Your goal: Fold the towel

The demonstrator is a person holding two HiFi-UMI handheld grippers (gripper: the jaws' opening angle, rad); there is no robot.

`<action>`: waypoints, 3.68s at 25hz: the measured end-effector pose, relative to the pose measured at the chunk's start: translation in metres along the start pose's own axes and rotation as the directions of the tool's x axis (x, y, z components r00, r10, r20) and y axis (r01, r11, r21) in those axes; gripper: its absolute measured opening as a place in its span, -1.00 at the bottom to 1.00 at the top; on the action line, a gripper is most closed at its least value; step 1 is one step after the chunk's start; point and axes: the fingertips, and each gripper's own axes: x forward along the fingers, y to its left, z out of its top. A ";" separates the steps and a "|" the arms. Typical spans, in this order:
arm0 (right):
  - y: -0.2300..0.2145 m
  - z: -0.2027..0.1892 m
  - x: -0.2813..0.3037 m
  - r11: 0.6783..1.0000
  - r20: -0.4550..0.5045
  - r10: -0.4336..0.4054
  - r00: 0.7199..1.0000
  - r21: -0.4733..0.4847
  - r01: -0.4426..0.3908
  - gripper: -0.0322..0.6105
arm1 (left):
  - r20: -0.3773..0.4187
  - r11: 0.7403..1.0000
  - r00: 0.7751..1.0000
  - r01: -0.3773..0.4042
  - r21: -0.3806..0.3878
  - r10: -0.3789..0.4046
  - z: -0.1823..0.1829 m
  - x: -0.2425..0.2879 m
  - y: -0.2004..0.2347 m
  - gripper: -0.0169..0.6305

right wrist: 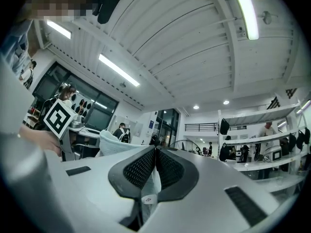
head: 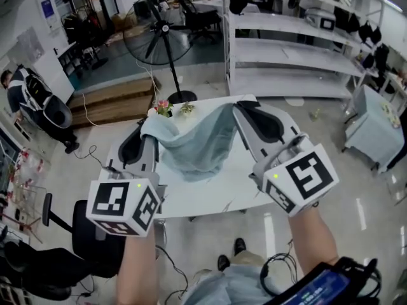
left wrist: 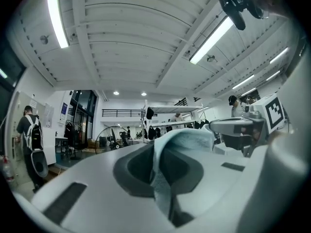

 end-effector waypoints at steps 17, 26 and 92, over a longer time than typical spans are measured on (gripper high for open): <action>0.085 0.087 -0.196 1.000 0.074 0.013 0.997 -0.028 -0.011 -0.83 | 0.088 0.997 0.994 -0.073 0.029 0.070 0.065 -0.193 -0.109 -0.91; 0.104 0.114 -0.265 1.000 0.072 -0.012 0.997 -0.022 0.013 -0.83 | 0.060 0.996 0.995 -0.084 0.024 0.083 0.075 -0.254 -0.151 -0.91; -0.062 -0.266 0.154 0.989 -0.315 -0.069 0.946 0.100 0.105 -0.82 | -0.283 0.979 0.941 -0.200 -0.027 0.184 -0.252 0.150 0.130 -0.90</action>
